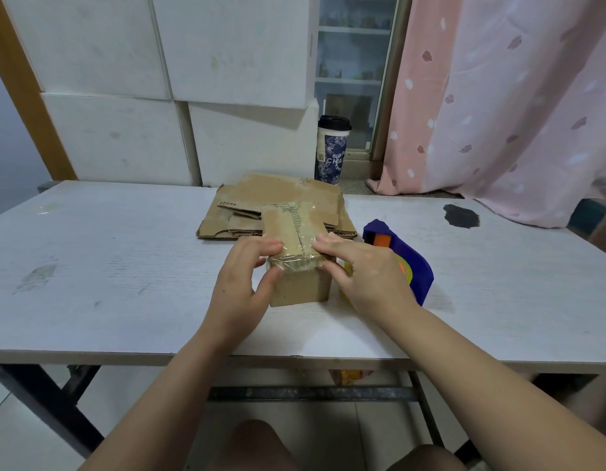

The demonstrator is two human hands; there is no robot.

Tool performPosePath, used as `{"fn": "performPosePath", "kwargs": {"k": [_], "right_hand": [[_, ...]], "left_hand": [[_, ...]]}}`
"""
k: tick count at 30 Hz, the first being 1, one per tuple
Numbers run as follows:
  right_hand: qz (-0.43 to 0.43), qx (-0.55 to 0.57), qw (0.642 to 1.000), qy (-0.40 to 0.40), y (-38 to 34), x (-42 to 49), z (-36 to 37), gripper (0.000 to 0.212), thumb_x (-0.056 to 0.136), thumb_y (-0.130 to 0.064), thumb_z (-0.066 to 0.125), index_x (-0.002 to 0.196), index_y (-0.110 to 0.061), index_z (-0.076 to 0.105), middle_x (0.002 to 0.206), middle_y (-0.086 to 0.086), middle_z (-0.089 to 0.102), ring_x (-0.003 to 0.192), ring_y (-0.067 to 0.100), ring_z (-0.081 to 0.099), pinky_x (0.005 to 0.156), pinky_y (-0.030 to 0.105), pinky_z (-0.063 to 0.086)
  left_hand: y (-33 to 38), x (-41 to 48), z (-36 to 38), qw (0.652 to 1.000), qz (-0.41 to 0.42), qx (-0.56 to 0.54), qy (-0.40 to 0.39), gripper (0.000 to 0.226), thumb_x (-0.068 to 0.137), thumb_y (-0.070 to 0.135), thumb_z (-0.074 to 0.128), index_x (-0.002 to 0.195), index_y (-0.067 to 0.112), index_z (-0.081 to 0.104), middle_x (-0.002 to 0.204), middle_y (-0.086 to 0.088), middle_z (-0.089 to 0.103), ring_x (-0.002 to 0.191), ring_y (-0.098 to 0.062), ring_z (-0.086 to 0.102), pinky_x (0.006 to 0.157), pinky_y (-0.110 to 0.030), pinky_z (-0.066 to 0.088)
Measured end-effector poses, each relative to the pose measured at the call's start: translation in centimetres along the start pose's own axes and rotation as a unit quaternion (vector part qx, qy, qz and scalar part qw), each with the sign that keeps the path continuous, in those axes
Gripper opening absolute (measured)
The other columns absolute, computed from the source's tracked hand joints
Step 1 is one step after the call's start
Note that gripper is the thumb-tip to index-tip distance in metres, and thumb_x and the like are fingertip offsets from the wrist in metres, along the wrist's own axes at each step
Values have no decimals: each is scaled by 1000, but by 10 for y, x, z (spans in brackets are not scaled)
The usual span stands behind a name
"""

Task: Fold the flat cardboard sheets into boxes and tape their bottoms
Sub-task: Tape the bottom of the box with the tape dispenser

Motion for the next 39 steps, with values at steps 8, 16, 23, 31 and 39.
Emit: {"fn": "performPosePath", "kwargs": {"k": [8,16,23,31,39], "right_hand": [[33,52,997,-52,3,4,-7,45,87,-51,55,119,-22,68,127,-9,62,117,-12,43,102,8,32],[103,50,992,-43,4,19,-8,18,90,-36,64,100,-27,76,110,-16,70,107,-2,58,82,10,42],[85,35,995,-24,2,16,-6,22,86,-35,68,103,-23,75,110,-11,71,108,0,55,79,4,36],[-3,9,1000,-18,8,7,-4,28,82,-14,74,110,-14,72,115,0,69,113,4,56,92,2,31],[-29,-22,999,-3,5,7,-1,25,81,-11,72,106,-10,74,110,4,71,109,17,64,95,15,35]], "left_hand": [[3,9,-11,997,-31,19,-66,24,84,10,68,104,23,61,108,18,54,110,8,48,90,-20,45],[19,31,-18,989,-141,23,-44,24,91,33,56,71,28,67,78,17,64,84,4,56,71,-8,42],[21,50,-9,981,-102,133,-100,27,73,36,77,66,18,58,76,6,55,84,-16,54,76,-26,42],[24,48,-8,967,40,174,-182,20,84,23,69,99,9,70,106,1,61,96,-18,55,83,-16,39],[12,41,-5,964,58,147,-213,27,89,19,62,114,9,61,130,4,57,118,-18,54,94,-34,44]]}}
Point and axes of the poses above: each hand's wrist, its own x-axis towards the middle knuckle, its own z-axis out of the palm, y = z × x, the point moved 2 cm from there along x, towards the middle knuckle
